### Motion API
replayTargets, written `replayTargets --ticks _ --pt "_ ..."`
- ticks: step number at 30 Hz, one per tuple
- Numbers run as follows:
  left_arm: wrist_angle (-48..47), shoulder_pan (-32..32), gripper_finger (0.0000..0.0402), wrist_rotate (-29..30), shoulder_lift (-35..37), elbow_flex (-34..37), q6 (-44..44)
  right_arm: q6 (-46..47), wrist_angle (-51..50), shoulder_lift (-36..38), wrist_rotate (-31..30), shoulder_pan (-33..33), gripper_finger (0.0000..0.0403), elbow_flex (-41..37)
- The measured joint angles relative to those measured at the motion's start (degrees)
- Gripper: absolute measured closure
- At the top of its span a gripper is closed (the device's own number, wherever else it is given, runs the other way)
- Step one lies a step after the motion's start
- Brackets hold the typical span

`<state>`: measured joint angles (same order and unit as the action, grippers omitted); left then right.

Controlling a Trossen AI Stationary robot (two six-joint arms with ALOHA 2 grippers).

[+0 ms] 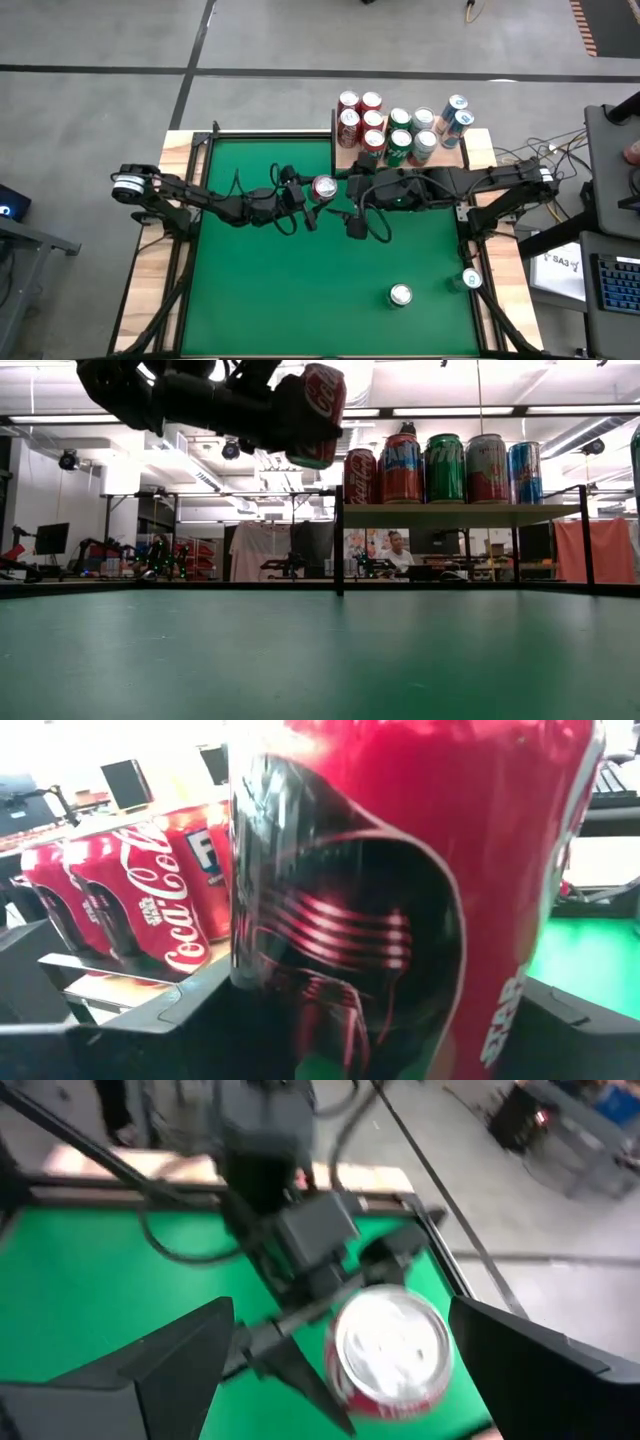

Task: Place canned beverage on shelf
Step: Put the red-white soda can on the shelf aligned with the other red-white soda cans

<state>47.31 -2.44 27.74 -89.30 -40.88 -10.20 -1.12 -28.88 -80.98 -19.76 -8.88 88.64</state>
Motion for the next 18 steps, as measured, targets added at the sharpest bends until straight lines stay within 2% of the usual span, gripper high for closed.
replayTargets --ticks 7,11,15,18 --pt "0.1 -0.2 0.0115 0.0 0.0 -0.2 0.0 4.6 -10.3 -2.1 -4.4 -0.2 0.004 2.6" --pt "0.1 -0.1 0.0115 0.2 0.1 -0.2 0.0 5.4 -10.2 -3.6 -4.7 -0.2 0.004 2.7" --pt "0.1 -0.2 0.0115 0.2 0.1 -0.2 0.0 5.0 -10.3 -4.6 -9.6 -0.2 0.004 2.7" --pt "0.1 -0.2 0.0115 0.2 0.1 -0.3 0.0 5.1 -10.0 -5.0 -10.4 -0.1 0.0039 3.0"
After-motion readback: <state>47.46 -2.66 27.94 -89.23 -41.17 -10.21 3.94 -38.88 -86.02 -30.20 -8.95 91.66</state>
